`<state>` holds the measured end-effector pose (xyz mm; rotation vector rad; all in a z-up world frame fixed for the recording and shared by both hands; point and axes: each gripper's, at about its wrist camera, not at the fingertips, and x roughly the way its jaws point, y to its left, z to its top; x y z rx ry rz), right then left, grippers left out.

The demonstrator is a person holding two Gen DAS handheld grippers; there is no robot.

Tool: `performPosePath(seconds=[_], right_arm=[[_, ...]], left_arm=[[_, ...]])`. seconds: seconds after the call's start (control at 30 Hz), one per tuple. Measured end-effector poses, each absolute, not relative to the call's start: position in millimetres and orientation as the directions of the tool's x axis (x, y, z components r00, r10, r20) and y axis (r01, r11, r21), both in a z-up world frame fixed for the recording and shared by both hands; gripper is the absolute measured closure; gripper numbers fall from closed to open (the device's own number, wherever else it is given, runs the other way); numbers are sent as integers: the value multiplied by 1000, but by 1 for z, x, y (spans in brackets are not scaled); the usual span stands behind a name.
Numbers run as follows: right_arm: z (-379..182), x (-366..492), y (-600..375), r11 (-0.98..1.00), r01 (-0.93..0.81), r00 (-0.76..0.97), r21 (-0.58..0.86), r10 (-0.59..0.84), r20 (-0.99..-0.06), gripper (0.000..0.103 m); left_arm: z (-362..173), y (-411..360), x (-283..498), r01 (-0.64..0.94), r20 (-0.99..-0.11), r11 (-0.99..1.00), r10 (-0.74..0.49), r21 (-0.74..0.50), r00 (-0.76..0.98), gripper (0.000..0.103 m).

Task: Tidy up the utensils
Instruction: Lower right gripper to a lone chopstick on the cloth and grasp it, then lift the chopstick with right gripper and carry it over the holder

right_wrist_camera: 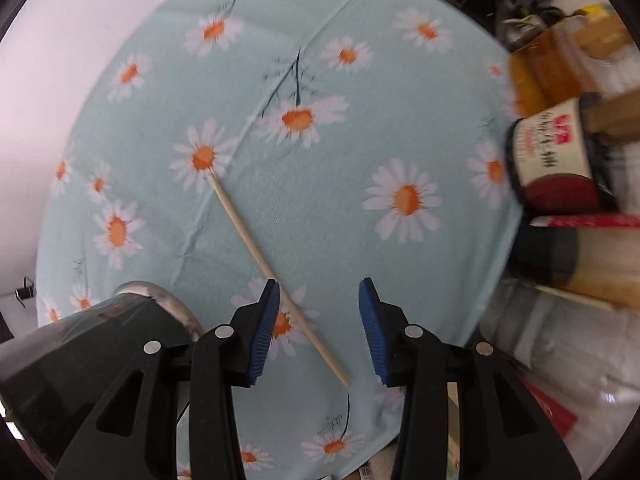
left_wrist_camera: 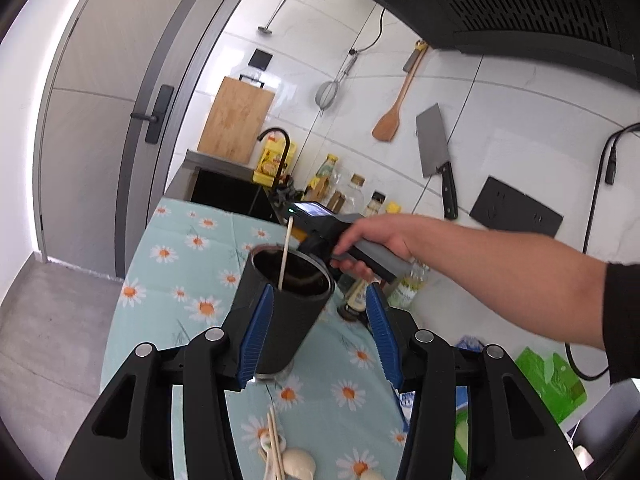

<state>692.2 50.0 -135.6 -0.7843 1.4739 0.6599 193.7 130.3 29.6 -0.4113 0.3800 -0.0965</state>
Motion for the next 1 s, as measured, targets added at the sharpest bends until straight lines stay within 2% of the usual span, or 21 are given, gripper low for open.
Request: performPosePath(seconds=[0.2,0.33,0.47,0.6,0.67,0.73,1.0], right_arm=[[-160,672,73,495,-867,-8,-59,-132,-991,63],[-171,667,79,472,-879,-3,-72,-155,-988,71],[-174,666,82,464,-884,-16,-59,-155,-988,72],[-173,665,93,455,-890,-54,-15,-139,-989,88],[-173,665,94,463,-886,-64,-2,-126,-990,90],[-172,668,90,477,-879,-71,7,-116,-991,96],[-174,678,66,526,-850,-52,12,-62,-997,98]], left_arm=[[23,119,178,-7,-367,911,-159,-413,917,57],[23,118,171,-13,-367,906,-158,-424,917,57],[21,118,170,-26,-376,903,-153,-429,914,57],[16,117,169,-32,-388,897,-158,-441,908,57],[14,116,169,-35,-393,898,-157,-440,906,57],[12,115,169,-34,-400,895,-164,-445,902,57],[11,114,169,-42,-419,898,-163,-438,893,57]])
